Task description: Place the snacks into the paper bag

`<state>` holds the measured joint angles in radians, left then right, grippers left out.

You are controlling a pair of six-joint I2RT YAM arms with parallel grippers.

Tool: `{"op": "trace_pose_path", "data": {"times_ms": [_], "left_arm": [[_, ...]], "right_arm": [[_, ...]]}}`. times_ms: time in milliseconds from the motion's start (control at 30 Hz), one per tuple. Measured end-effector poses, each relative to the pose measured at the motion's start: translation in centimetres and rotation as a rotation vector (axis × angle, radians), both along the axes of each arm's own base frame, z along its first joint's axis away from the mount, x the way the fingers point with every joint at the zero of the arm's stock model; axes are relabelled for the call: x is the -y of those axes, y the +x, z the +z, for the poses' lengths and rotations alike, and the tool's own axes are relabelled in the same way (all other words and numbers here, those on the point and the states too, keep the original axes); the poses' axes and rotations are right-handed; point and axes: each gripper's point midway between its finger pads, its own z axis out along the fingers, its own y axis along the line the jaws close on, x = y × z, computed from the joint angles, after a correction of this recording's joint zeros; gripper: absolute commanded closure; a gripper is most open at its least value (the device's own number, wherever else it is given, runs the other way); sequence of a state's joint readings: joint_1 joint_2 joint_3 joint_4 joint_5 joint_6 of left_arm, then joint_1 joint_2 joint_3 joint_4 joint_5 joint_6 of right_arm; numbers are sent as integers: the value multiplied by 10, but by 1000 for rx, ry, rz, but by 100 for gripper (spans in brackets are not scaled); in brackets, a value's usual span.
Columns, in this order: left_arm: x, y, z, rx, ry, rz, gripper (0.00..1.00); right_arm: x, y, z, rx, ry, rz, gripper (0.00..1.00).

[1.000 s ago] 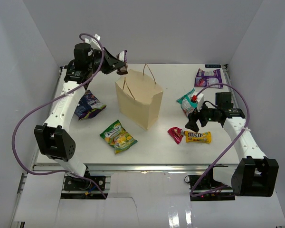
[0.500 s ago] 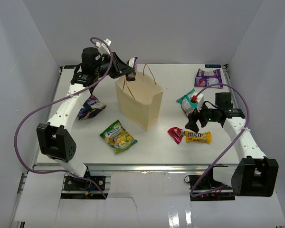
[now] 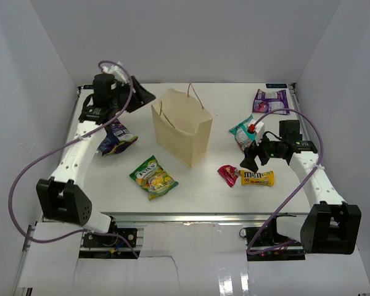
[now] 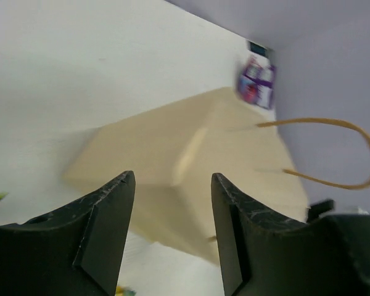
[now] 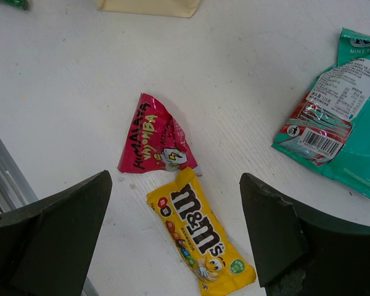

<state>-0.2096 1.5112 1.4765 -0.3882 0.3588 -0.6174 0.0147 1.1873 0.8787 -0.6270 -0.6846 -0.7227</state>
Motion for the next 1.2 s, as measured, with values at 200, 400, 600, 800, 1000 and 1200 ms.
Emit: {"op": "trace_pose_path", "data": {"times_ms": [200,400,600,800,1000,1200], "left_arm": [[-168,-40,-74,-160,20,551,16],[-222,-70,-194,-545,-4,786,13],[-235,-58,-231,-665,34,792,16],[-243,-28,-252,-699,84,729,54],[-233,-21,-236,-609,79,624,90],[-206,-47,-189,-451,31,508,100]], "right_arm": [[-2,-1,-2,-14,12,3,10],[-4,-1,-8,-46,22,7,10],[-4,0,-10,-55,22,7,10],[-3,0,-10,-56,22,7,10],[-11,-5,2,-26,45,96,8],[-35,-20,58,153,115,373,8]]}}
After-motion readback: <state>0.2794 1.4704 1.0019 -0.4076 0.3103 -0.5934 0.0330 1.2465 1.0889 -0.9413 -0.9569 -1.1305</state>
